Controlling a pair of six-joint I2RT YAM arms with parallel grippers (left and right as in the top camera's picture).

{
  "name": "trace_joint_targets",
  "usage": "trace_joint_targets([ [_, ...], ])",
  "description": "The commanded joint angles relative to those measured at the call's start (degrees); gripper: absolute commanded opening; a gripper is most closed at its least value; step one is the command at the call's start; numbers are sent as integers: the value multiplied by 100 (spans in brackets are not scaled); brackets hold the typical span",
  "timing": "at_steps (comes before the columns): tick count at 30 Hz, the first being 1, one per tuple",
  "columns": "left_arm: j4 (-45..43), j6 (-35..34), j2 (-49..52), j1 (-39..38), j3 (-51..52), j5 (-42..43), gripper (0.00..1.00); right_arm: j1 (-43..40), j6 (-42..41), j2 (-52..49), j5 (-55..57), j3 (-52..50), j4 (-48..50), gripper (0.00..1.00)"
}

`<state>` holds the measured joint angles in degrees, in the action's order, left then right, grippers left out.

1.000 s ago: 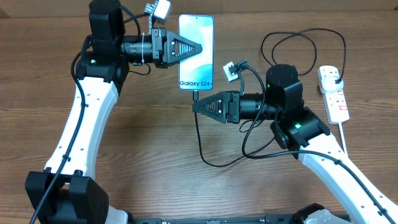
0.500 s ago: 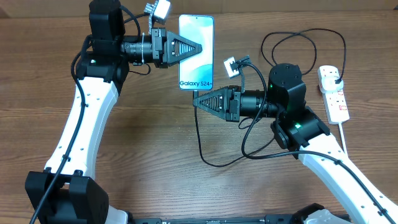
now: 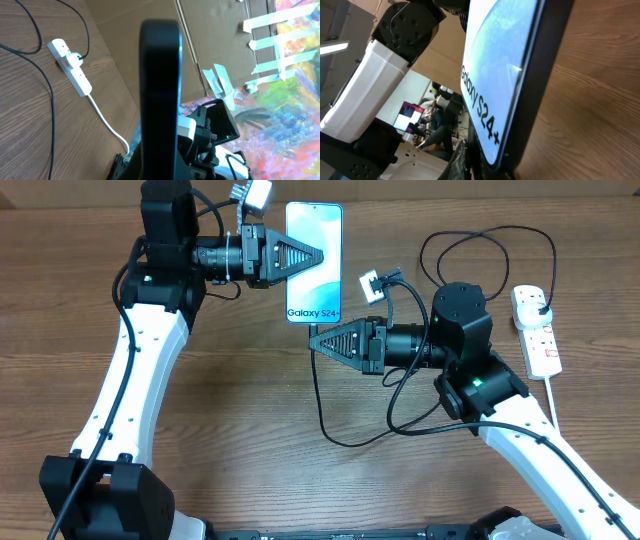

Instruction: Plug charger to phone and switch on socket

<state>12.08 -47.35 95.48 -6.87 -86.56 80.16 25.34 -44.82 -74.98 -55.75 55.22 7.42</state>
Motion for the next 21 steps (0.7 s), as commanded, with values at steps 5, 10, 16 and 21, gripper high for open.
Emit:
trace_joint_targets([
  [5, 13, 374, -72, -35, -52, 544, 4, -35, -186, -2, 516, 101, 337, 4],
  [10, 170, 511, -72, -35, -52, 551, 4, -35, -240, -74, 540, 101, 522, 4],
  [16, 459, 730, -72, -33, -52, 542, 4, -35, -315, -103, 538, 101, 667, 16],
  [21, 459, 730, -72, -28, -52, 551, 4, -39, -151, -103, 402, 101, 664, 59],
])
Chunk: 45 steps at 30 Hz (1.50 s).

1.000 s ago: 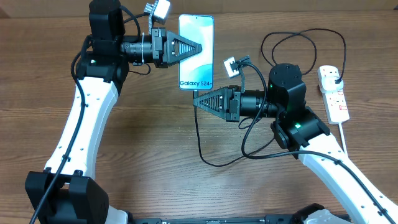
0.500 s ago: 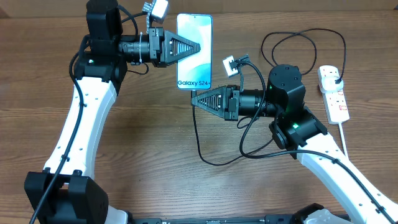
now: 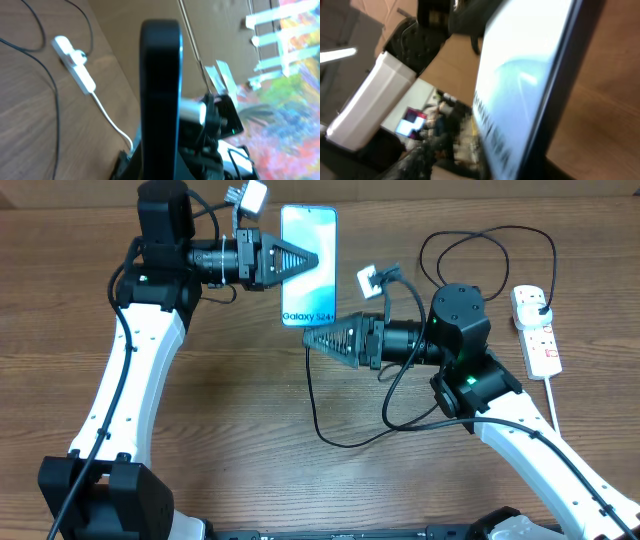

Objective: Plug charger to phone and switch on socket
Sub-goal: 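Tilt the plugged phone toward the table between both grippers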

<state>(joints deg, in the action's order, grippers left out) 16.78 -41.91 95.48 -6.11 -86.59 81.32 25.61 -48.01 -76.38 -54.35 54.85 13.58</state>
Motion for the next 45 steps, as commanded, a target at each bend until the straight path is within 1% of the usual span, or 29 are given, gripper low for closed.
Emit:
trace_joint_targets([
  [1, -11, 186, -72, -105, -50, 442, 4, -79, 205, 39, 216, 138, 46, 61],
  [3, -11, 188, -72, -105, -50, 466, 4, -144, 205, 37, 166, 138, -11, 62],
  [4, -9, 190, -72, -107, -50, 492, 4, -188, 229, 37, 157, 138, -48, 65],
  [6, -11, 188, -72, -120, -50, 595, 4, -299, 332, 37, 114, 138, -107, 66],
  [8, -9, 190, -72, -144, -50, 649, 4, -420, 330, 37, 22, 138, -127, 63],
  [12, -7, 210, -72, -153, -50, 682, 4, -640, 326, 39, -243, 138, -76, 49],
  [15, 72, 319, -72, -197, -50, 682, 4, -741, 251, 37, -337, 138, -72, 49],
  [18, 280, 595, -70, -299, -50, 632, 4, -734, 240, 39, -435, 138, -57, 49],
  [22, 660, 852, -68, -407, -50, 299, 4, -697, 240, 37, -575, 138, -57, 49],
  [24, 839, 962, -68, -450, -50, 199, 4, -697, 243, 37, -643, 138, -57, 45],
  [26, 953, 1088, -68, -490, -50, 190, 4, -697, 243, 37, -688, 138, -59, 38],
  [27, 1012, 1167, -68, -511, -50, 177, 4, -697, 243, 37, -699, 138, -57, 32],
  [28, 1027, 1182, -68, -518, -50, 160, 4, -697, 240, 37, -710, 138, -57, 29],
  [34, 1029, 1172, -68, -518, -50, -87, 4, -697, 153, 39, -796, 138, -61, 23],
  [38, 1027, 1172, -68, -518, -50, -87, 4, -697, 155, 37, -835, 138, -144, 11],
  [41, 1027, 1172, -68, -518, -50, -96, 6, -697, 157, 37, -831, 138, -262, 4],
  [45, 1027, 1172, -68, -516, -50, -94, 16, -697, 157, 37, -811, 138, -380, 4],
])
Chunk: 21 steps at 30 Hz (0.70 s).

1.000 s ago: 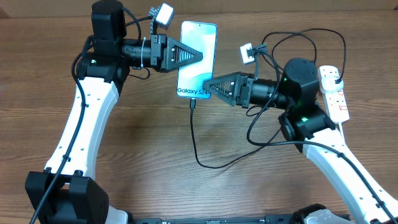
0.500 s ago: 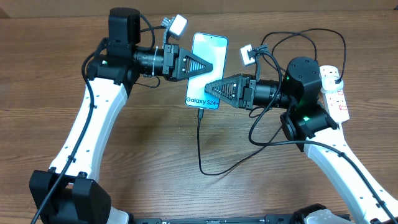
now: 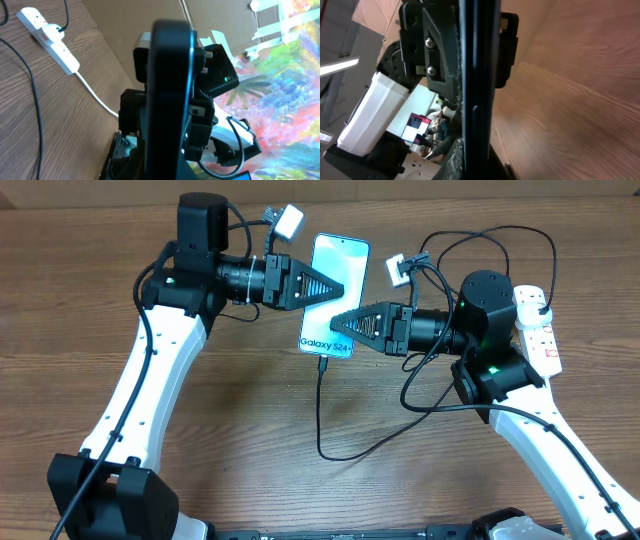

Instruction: Plug charger to phone and switch on socket

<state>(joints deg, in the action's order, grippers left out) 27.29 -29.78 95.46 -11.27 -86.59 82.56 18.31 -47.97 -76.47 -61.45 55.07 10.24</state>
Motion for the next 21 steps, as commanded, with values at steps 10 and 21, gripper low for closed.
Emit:
trace_joint_targets([
  [10, -31, -42, -66, 63, -50, -520, 82, 26, 339, 46, 55, 116, -638, 4],
  [21, -20, -15, -66, 413, -50, -1176, 100, 26, 1563, 28, 702, 116, -2465, 4],
])
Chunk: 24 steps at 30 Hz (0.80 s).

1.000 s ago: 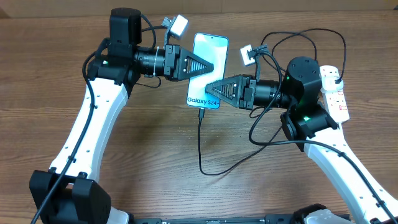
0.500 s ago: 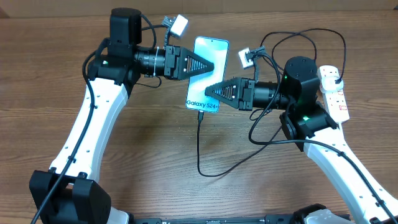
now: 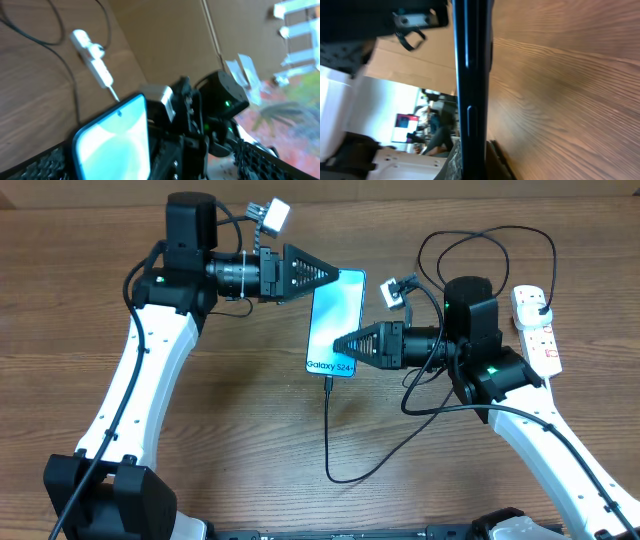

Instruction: Plug charger to phone and switch on socket

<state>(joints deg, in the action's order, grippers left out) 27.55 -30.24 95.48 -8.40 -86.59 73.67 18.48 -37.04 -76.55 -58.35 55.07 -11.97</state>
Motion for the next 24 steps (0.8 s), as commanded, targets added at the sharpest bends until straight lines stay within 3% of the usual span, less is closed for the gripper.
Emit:
trace_joint_targets([
  [1, -46, 31, -68, 160, -50, -391, 100, 9, 568, 17, 507, 116, -420, 4],
  [7, 83, 31, -68, 249, -50, -1117, 100, 15, 1064, -317, 1045, 114, -1185, 4],
  [24, 118, 28, -68, 238, -50, -4948, 100, 15, 1239, -2376, 1427, 114, -796, 4],
])
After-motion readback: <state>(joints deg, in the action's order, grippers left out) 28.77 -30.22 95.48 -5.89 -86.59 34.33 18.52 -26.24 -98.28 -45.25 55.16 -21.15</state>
